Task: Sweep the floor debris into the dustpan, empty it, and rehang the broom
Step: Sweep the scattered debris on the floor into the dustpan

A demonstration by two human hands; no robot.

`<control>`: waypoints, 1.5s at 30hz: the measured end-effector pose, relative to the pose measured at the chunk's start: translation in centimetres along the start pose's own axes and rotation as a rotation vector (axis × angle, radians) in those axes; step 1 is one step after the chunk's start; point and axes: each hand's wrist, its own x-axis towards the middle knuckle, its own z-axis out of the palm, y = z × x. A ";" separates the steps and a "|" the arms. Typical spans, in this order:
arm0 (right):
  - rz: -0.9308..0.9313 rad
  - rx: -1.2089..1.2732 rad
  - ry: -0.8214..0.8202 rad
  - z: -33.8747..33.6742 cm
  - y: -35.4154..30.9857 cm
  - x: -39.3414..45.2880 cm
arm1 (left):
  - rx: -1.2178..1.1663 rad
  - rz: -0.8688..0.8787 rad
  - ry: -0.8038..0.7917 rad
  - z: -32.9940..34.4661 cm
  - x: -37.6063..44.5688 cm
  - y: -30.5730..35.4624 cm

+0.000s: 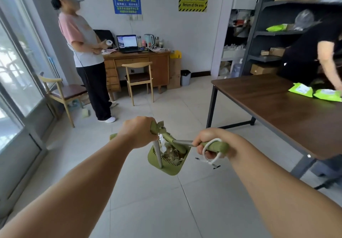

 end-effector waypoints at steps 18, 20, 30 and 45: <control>0.002 0.038 0.068 -23.5 -27.0 25.1 | -0.005 0.015 -0.027 2.4 44.2 -1.9; -0.007 0.053 0.070 -25.7 -30.0 27.2 | -0.003 0.004 -0.024 2.5 49.0 -2.1; 0.011 0.036 0.113 -35.7 -45.2 41.2 | 0.001 0.068 -0.028 4.1 73.6 -5.2; -0.011 0.117 0.247 -57.6 -64.8 60.6 | -0.028 0.179 -0.037 6.9 110.8 -2.0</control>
